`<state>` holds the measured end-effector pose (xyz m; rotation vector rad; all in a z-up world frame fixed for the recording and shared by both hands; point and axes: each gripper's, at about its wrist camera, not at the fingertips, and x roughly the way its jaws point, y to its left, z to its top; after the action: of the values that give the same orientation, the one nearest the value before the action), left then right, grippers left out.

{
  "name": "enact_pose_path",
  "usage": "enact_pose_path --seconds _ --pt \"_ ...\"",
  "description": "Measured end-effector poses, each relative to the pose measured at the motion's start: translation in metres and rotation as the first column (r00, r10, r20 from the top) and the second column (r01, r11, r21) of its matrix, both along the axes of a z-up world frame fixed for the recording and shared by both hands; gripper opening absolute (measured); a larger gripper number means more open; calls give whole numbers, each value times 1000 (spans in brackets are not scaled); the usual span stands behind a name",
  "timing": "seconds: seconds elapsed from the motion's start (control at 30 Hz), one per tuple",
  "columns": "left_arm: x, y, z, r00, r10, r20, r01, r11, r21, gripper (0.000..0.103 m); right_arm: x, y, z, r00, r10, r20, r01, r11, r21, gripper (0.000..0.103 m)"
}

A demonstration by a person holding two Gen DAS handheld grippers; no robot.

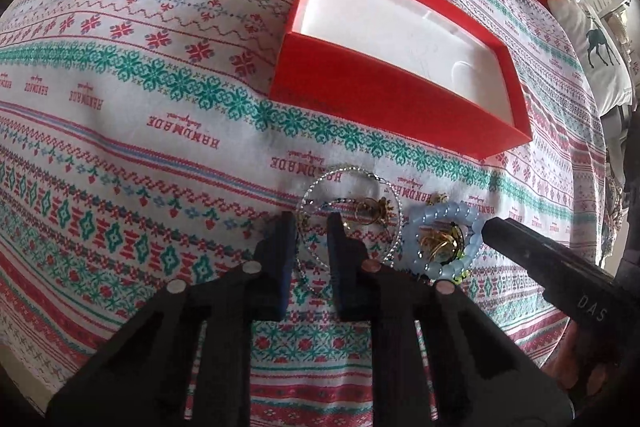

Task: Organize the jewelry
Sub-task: 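Grasp the silver bead bracelet with the left gripper while the right grasps the light-blue bracelet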

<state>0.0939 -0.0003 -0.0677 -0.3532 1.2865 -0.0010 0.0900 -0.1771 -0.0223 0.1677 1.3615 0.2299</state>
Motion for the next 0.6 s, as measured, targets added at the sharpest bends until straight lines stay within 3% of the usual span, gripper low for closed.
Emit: enact_pose_path --seconds 0.07,0.23,0.6 --pt "3 0 -2 1000 6 1 -6 1000 8 8 1 3 -4 1000 5 -7 -5 1000 -5 38" --pt "1 4 4 999 15 29 -16 1000 5 5 3 7 -10 1000 16 -22 -16 1000 8 22" --pt "-23 25 25 995 -14 103 15 1000 -9 5 7 17 -20 999 23 -34 -23 1000 -1 21"
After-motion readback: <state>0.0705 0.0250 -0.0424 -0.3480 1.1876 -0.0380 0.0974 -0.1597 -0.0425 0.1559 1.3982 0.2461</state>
